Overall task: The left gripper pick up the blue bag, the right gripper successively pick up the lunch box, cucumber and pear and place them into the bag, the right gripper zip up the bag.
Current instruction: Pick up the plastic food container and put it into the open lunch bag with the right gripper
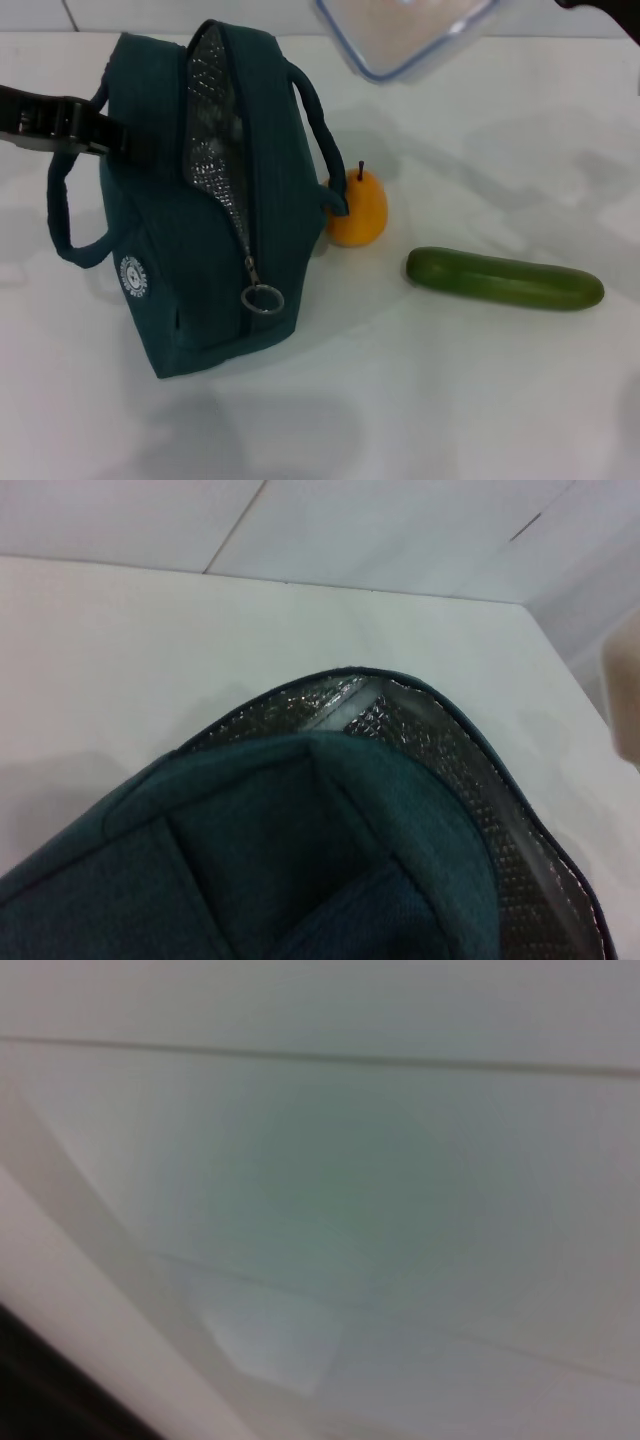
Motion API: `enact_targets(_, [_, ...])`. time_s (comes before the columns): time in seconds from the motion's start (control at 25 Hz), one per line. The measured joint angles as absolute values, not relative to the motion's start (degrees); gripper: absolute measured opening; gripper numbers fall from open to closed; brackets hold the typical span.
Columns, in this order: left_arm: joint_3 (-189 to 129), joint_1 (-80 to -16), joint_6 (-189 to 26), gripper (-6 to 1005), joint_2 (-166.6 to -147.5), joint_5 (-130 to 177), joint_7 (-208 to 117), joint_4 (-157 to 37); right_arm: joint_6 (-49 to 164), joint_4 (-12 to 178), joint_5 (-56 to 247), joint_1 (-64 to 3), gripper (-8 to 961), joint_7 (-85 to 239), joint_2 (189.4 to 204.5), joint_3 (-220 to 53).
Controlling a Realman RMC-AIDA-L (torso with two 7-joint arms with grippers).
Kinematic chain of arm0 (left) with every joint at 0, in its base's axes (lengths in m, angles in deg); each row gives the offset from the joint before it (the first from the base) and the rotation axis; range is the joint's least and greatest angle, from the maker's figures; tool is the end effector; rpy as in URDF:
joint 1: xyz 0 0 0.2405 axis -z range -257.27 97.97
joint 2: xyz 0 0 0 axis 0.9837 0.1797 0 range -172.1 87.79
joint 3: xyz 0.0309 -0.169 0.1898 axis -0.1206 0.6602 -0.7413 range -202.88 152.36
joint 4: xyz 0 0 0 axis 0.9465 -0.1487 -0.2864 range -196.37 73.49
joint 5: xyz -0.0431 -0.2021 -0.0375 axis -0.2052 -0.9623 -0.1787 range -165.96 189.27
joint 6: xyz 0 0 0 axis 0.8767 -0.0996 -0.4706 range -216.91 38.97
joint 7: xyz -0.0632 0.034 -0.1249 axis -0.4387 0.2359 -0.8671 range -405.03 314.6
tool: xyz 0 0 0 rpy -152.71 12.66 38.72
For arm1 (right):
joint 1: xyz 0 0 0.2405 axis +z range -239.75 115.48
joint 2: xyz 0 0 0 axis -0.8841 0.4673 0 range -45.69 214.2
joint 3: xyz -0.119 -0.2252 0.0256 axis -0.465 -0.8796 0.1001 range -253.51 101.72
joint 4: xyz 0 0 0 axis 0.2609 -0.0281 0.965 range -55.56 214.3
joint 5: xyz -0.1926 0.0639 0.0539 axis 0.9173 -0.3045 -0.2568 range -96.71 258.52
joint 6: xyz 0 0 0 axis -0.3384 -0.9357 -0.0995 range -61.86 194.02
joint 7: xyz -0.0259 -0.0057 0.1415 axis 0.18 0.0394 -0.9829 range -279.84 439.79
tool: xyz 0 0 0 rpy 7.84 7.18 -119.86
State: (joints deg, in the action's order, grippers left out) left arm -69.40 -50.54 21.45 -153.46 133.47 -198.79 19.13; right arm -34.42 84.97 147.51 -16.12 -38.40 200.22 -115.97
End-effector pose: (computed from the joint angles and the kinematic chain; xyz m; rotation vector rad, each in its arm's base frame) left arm -0.2052 0.3248 0.1356 -2.4786 -1.5295 -0.2933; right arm 0.1565 0.3739 0.0264 1.7101 -1.3681 -1.7870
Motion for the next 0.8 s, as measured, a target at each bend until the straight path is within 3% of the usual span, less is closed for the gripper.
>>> enact_targets(0.8, [-69.5,-50.3,21.9,43,-153.73,133.5,-196.5,16.5,-25.8,80.9,148.1,-2.1,136,-37.2,200.44,-121.2])
